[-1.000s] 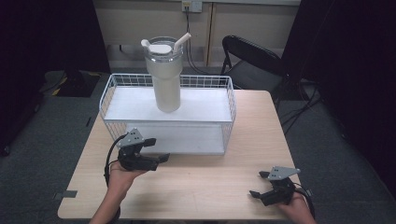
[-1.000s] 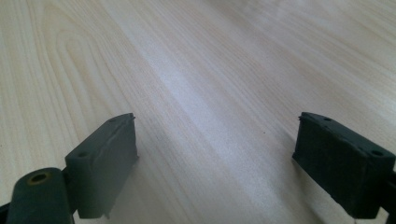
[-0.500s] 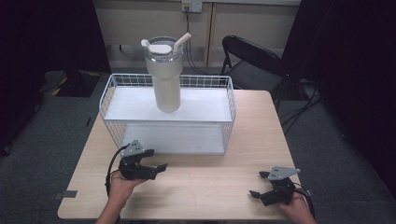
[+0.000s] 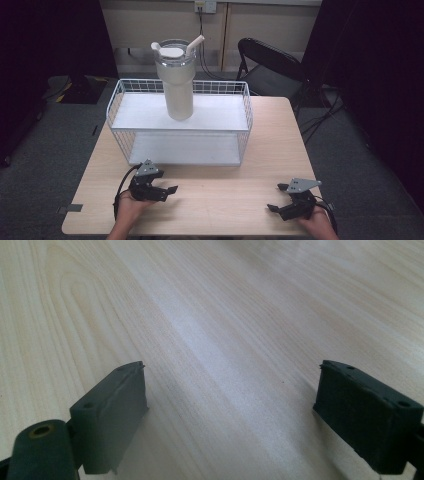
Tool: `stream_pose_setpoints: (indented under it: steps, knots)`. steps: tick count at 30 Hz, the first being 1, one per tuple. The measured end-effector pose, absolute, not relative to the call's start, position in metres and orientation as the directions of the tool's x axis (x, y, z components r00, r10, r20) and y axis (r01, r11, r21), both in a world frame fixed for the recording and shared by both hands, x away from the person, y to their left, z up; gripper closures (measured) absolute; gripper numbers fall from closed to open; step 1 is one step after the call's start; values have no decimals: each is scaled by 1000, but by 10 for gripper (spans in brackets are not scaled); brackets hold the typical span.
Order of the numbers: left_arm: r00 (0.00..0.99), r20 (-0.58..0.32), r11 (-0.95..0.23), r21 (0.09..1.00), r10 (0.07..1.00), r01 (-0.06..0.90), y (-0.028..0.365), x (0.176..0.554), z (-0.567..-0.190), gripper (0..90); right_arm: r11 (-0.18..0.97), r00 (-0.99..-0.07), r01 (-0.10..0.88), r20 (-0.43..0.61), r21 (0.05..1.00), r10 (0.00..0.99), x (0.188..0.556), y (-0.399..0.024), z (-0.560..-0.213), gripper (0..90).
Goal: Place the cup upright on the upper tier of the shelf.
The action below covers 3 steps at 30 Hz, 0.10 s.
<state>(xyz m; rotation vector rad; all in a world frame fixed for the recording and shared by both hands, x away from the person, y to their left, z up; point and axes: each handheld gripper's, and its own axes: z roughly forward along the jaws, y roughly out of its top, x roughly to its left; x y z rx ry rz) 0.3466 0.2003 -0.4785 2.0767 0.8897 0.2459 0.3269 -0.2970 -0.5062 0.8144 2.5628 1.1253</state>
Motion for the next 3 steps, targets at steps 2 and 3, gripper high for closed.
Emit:
stream_pose_setpoints:
  steps: [2,3]
  knots:
    - [727,-121,-415,753,675,510,201,343,-480,187,551,-820,398,16,733,571,327,-297,-506,124]
    - [731,-118,-420,752,672,507,201,342,-479,195,551,-821,399,16,733,571,327,-297,-506,123]
